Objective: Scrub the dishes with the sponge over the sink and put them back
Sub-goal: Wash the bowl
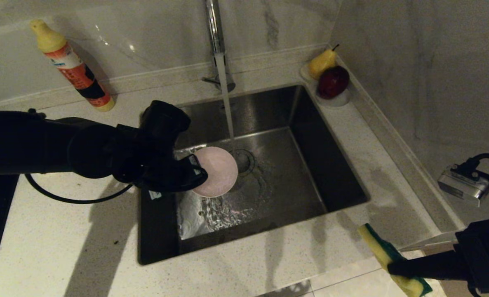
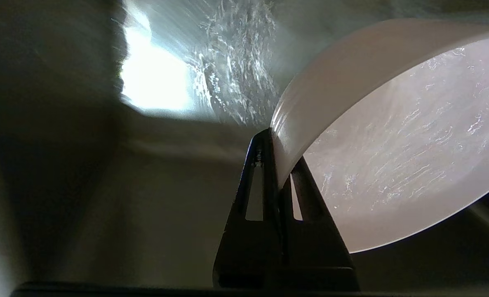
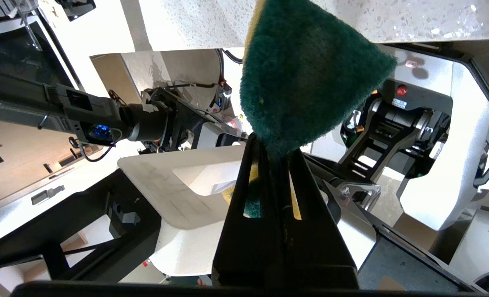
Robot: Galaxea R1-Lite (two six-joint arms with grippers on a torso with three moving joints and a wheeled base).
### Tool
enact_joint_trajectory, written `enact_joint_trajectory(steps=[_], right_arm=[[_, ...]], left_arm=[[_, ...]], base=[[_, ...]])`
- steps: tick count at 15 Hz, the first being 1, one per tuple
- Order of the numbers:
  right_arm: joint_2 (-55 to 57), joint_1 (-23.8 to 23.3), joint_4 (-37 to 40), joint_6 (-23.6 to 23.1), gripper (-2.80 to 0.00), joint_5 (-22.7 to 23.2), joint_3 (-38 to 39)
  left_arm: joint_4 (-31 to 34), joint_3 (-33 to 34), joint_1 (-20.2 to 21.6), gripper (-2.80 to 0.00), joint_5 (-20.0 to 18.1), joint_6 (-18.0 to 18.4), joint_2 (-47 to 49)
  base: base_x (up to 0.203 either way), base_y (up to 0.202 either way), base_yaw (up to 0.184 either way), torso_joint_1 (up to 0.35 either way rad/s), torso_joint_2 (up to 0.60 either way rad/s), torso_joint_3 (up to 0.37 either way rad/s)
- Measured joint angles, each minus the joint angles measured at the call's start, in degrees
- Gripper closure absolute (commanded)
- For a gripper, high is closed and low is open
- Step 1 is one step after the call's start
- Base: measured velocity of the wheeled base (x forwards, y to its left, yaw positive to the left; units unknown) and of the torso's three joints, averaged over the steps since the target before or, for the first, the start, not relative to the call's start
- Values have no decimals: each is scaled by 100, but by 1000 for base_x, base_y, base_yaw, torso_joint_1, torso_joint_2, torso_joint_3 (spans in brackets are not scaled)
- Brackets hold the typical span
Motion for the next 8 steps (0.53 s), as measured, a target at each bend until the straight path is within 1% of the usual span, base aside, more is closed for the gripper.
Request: enact_joint_trajectory(steps=[1,2,3,4,5,7,8], right_arm=[[7,0,0,-2,0,0,5],[16,0,-4,3,0,0,8],[25,0,-3,3,0,4,14],[32,2,-4,4,0,6,16],[29,2,0,10,0,2,16],[6,2,9,11,0,-16,-1],[-3,2,11,8,0,-28,-11]], left_arm=[[-156,147,5,0,442,245,-140],[-407,281,11,0,781,506,-302],[-720,441,20,0,985,807,-480],[-1085,610,30,0,1122,1189,-655],[-1508,761,41,0,1316,1613,-800],[-2325,1010,91,0,1825,2444,-967],[-2771,1148,121,0,2004,2840,-1026]], base=[[0,0,0,0,0,0],[0,0,0,0,0,0],[0,0,0,0,0,0],[0,0,0,0,0,0],[0,0,0,0,0,0],[0,0,0,0,0,0],[0,0,0,0,0,0]])
